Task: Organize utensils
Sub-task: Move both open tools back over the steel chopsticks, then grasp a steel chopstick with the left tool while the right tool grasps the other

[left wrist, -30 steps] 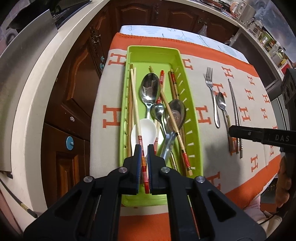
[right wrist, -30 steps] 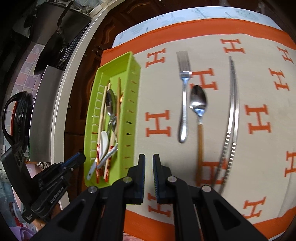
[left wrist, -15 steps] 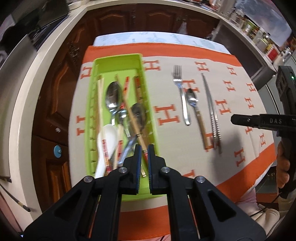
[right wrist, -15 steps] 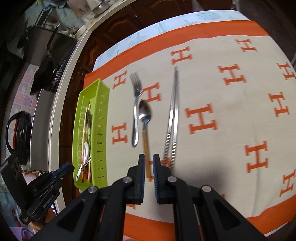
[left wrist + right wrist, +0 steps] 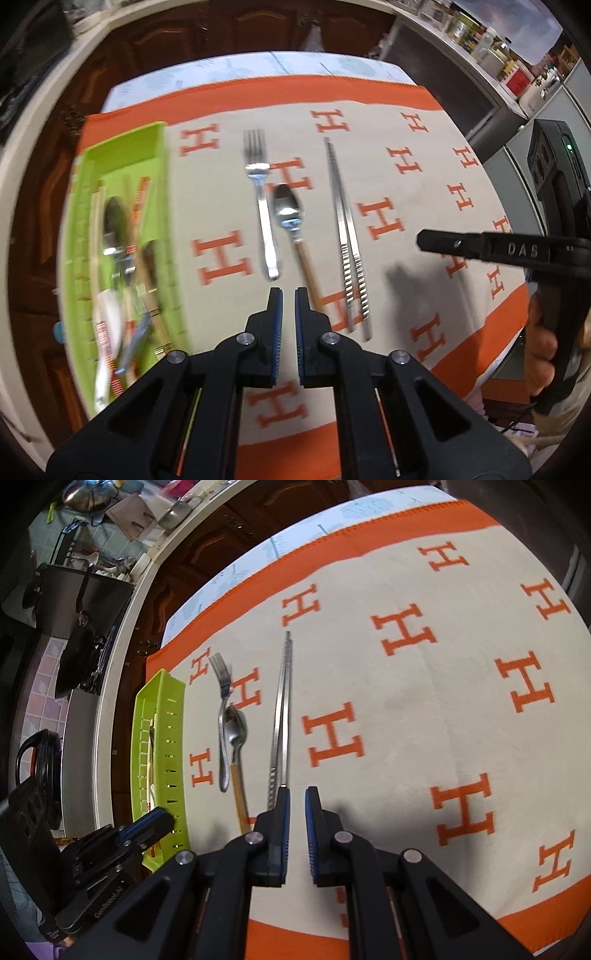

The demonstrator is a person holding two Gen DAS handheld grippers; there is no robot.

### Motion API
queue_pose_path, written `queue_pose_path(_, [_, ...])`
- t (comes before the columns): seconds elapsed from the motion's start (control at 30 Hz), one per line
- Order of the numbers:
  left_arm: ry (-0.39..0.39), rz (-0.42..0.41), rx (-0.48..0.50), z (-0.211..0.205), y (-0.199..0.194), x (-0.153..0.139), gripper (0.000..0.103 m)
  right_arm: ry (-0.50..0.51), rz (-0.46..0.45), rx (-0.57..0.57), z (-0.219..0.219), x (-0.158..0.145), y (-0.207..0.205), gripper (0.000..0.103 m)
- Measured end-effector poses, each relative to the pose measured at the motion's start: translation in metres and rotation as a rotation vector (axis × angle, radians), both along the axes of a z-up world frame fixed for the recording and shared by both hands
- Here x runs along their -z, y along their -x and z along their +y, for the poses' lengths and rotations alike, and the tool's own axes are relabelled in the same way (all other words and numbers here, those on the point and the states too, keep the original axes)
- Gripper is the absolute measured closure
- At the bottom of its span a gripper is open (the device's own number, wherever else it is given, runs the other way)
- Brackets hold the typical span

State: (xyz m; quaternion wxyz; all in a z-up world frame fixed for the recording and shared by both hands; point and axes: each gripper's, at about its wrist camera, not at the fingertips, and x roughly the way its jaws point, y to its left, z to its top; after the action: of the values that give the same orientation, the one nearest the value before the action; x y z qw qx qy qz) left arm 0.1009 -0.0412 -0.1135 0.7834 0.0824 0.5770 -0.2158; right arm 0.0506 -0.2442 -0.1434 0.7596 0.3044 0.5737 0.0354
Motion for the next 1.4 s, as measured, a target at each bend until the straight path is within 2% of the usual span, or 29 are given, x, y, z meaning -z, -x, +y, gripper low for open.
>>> queue_pose_path(0.17, [0.034,0.076,0.047,-0.039,-0.014,0.024,0.099,-0.034,0.02,0.024,-0.016,0.015,0.003,0.095])
queue_pose_path(0.43, [0.014,0.169,0.048,-0.071,-0.042,0.063,0.099,-0.071,0.037,0.037,-0.029,0.031,0.001,0.095])
queue_pose_path(0.83, [-0.038,0.183,0.057,-0.086,-0.054,0.083,0.099,-0.091,0.044,0.018,-0.031,0.039,-0.004,0.095])
queue_pose_path(1.17, [-0.165,0.123,0.106,-0.115,-0.049,0.085,0.098,-0.086,0.047,0.018,-0.032,0.039,-0.002,0.095])
queue_pose_path(1.33, [-0.134,0.133,0.09,-0.115,-0.052,0.086,0.099,-0.086,0.054,0.018,-0.033,0.04,-0.001,0.095])
queue_pose_path(1.4, [-0.089,0.147,0.065,-0.106,-0.054,0.085,0.1,-0.084,0.056,0.019,-0.031,0.039,-0.001,0.095])
